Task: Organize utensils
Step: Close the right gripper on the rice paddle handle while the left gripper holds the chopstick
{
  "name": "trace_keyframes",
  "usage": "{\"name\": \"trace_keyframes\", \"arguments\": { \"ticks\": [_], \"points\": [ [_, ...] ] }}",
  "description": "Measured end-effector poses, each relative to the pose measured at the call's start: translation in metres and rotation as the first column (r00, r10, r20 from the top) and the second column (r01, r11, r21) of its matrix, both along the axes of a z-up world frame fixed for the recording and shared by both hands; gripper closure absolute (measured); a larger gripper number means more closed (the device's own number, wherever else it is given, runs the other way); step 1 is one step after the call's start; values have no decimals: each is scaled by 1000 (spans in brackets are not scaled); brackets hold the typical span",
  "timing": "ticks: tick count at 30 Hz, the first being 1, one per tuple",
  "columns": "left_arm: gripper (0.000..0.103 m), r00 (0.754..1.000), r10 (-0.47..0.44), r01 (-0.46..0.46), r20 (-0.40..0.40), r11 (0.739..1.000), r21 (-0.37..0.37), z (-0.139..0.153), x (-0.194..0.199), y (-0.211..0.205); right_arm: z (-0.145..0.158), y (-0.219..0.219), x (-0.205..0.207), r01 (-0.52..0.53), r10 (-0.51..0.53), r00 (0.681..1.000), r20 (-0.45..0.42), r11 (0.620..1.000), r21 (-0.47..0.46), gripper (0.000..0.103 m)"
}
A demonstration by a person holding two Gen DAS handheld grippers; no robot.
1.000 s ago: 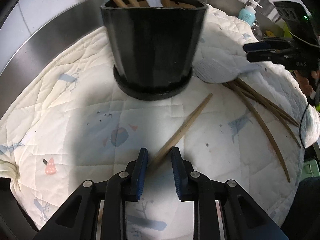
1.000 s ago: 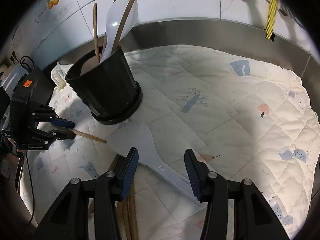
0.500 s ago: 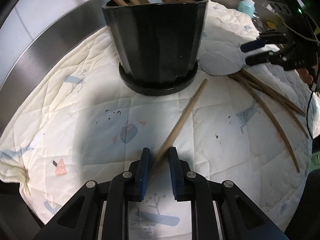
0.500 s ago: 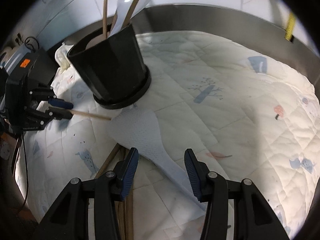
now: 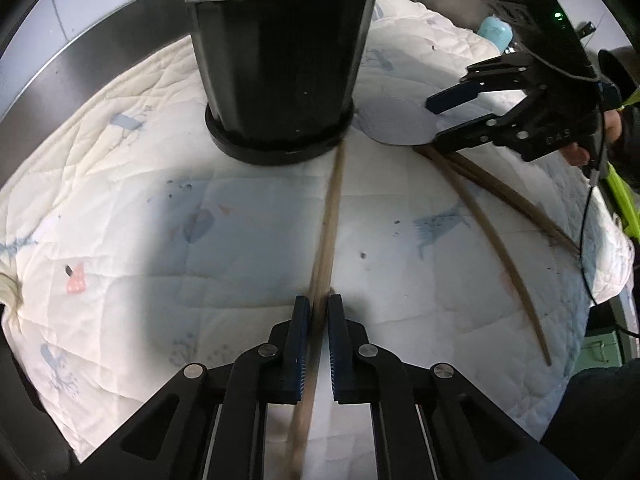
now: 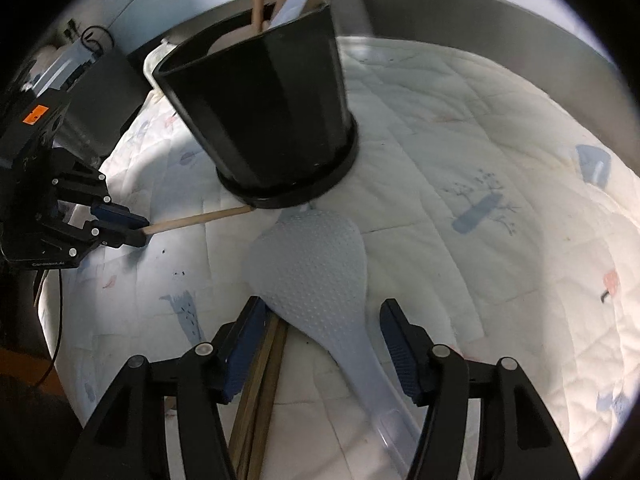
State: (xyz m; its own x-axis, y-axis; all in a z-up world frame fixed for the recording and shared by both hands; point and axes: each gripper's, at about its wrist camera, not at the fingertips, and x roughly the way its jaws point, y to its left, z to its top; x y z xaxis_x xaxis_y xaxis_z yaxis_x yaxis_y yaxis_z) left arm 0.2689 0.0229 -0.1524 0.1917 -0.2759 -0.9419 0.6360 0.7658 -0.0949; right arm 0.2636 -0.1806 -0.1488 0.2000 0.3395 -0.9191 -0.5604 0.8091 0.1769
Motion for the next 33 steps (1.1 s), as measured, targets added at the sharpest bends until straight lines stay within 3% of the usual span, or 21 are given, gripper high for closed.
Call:
{"name": "trace_keyframes", "arguments": {
  "ticks": [10,27,31,32,33],
  "points": [
    [94,1000,-1,1,-1,1000,9,-3,-6,0,-4,18,7,-110,111,994,4,992,-54,34],
    [95,999,21,-22,47,999,27,-5,-9,-12,10,-7,-4,29,-29,998,49,1000,12,52],
    [96,997,25,-25,68,1000,-8,3,-21,-14,13,-11,-10,61,-63,996,60,998,29,60],
    [96,997,30,-28,74,999,-26,7,-24,-14,13,-11,-12,67,-69,996,56,997,39,85],
    [96,996,40,-37,77,999,-38,10,-27,-13,15,-13,-13,85,-88,994,68,995,46,84]
  ]
}}
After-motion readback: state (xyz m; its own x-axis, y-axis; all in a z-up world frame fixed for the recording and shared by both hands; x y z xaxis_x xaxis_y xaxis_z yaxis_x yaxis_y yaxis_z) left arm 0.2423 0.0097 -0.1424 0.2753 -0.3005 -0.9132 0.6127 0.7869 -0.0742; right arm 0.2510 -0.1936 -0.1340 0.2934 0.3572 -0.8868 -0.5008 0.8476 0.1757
